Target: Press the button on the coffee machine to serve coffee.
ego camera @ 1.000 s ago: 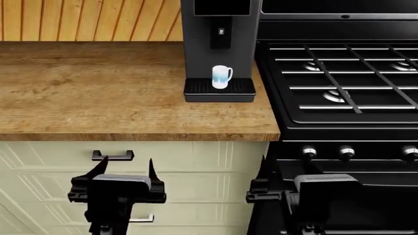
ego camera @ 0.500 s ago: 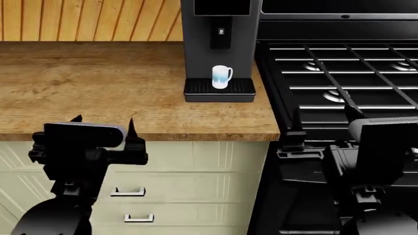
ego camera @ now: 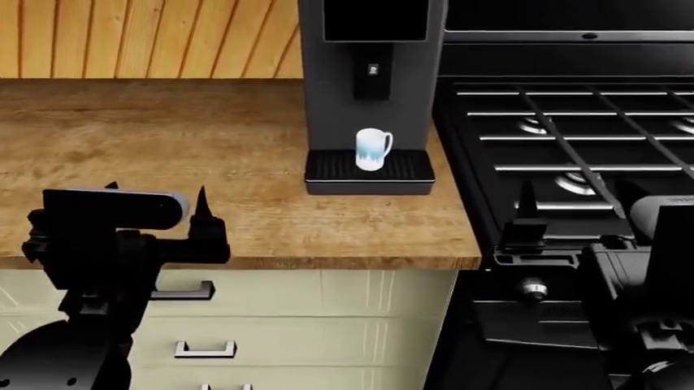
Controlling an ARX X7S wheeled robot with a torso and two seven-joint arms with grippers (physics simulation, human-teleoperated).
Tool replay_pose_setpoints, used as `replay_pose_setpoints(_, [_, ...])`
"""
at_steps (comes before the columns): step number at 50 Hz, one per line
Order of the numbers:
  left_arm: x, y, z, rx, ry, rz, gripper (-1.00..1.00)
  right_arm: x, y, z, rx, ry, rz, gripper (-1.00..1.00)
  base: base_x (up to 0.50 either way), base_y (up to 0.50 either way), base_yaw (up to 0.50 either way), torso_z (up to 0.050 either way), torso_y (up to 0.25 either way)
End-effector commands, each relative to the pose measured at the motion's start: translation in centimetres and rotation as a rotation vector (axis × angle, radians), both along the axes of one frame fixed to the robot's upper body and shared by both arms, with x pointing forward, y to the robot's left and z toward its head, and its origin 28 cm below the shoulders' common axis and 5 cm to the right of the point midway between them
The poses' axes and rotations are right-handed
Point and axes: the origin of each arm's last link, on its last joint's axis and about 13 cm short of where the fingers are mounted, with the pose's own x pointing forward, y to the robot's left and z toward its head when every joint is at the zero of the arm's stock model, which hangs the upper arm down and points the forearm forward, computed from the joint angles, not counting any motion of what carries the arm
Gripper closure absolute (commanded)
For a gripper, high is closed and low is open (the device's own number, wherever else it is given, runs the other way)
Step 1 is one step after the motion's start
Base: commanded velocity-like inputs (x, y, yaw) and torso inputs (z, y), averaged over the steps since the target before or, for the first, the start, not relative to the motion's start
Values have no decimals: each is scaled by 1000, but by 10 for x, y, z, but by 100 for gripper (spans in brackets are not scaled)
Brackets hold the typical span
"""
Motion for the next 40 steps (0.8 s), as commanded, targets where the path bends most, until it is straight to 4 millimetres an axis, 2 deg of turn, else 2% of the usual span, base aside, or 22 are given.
replay_pose_setpoints(1, [-2, 0, -6, -10, 6, -17, -100, -5, -4, -1, -19, 20, -15, -100, 434, 156, 0, 0, 0])
replay_pose_setpoints(30, [-2, 0, -8, 0, 7, -36, -100, -6, -5, -2, -19, 35, -17, -100, 389, 120, 0, 0, 1])
replay_pose_setpoints(40, [-2, 0, -11, 0, 10, -34, -100, -7, 1, 6, -26, 39, 8, -100, 28, 7, 0, 0, 0])
